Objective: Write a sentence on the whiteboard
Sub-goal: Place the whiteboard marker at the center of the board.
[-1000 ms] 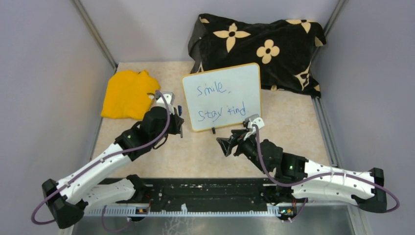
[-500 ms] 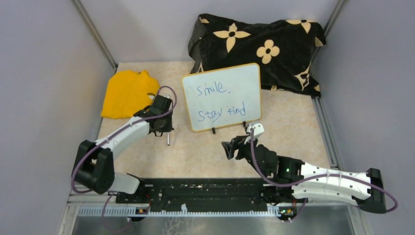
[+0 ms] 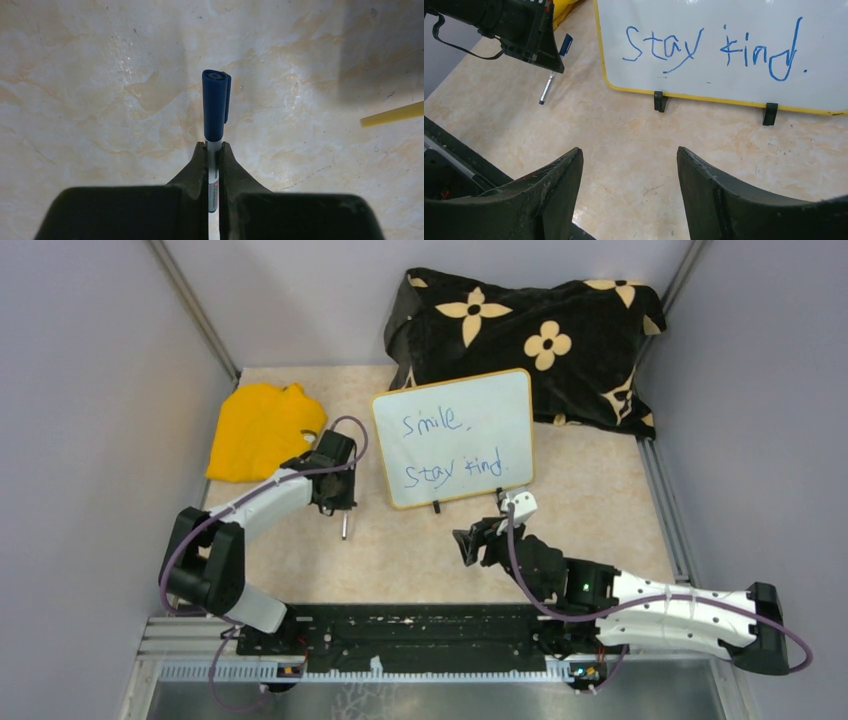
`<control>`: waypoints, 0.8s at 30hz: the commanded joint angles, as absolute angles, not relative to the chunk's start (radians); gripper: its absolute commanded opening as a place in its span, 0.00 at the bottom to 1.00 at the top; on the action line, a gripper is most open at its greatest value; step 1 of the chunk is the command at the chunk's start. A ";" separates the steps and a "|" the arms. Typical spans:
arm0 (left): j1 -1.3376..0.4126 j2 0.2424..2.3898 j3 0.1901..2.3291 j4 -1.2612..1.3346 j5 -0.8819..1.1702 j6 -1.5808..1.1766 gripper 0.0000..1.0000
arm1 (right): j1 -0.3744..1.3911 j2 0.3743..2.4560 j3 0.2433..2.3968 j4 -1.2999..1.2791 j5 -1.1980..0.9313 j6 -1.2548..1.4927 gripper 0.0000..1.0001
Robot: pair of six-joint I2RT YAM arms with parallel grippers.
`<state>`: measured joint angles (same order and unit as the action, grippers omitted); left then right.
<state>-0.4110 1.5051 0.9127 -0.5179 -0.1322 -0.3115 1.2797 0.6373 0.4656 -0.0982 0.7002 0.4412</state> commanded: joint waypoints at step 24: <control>-0.386 1.635 0.950 -0.501 -0.005 -0.291 0.12 | 1.274 0.665 0.568 -0.105 0.741 0.395 0.66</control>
<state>-0.3908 1.6161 0.9291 -0.5014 -0.0162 -0.2962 1.2797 0.6876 0.5129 -0.1101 0.7101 0.4015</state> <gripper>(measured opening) 0.105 0.662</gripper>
